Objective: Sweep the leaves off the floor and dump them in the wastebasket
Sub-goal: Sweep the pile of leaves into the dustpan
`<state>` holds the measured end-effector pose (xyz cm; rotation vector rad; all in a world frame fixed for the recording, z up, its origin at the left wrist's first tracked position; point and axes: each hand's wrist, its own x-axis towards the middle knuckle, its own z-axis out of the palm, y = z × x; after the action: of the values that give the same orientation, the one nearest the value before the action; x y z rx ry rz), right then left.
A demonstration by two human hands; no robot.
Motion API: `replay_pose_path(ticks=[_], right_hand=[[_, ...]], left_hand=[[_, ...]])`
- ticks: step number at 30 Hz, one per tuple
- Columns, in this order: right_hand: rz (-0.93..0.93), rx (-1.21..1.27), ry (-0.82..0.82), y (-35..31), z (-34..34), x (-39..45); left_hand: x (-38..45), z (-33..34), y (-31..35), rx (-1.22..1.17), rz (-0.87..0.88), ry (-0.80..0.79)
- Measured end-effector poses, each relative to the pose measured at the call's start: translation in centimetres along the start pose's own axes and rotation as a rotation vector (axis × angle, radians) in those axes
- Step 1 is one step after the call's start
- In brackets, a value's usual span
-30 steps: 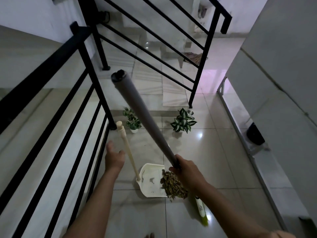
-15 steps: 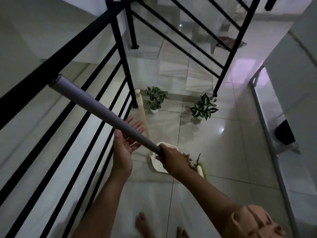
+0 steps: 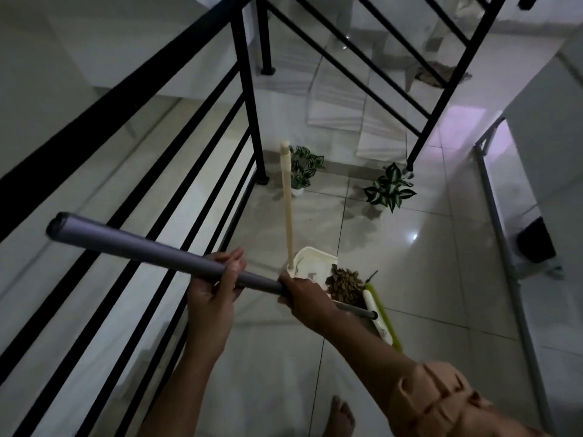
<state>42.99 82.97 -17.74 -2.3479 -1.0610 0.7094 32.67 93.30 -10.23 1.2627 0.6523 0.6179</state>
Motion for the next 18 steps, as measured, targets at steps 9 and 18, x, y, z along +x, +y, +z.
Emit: replay_pose_path(ticks=[9,18], right_hand=[[-0.143,-0.129,-0.148,-5.2,3.6,-0.1],[-0.195,-0.203,-0.105,-6.8,2.6,-1.8]], left_hand=[[-4.4,-6.5,0.8,-0.006,0.057,0.150],[-5.5,-7.2,2.4,0.013,0.126,0.138]])
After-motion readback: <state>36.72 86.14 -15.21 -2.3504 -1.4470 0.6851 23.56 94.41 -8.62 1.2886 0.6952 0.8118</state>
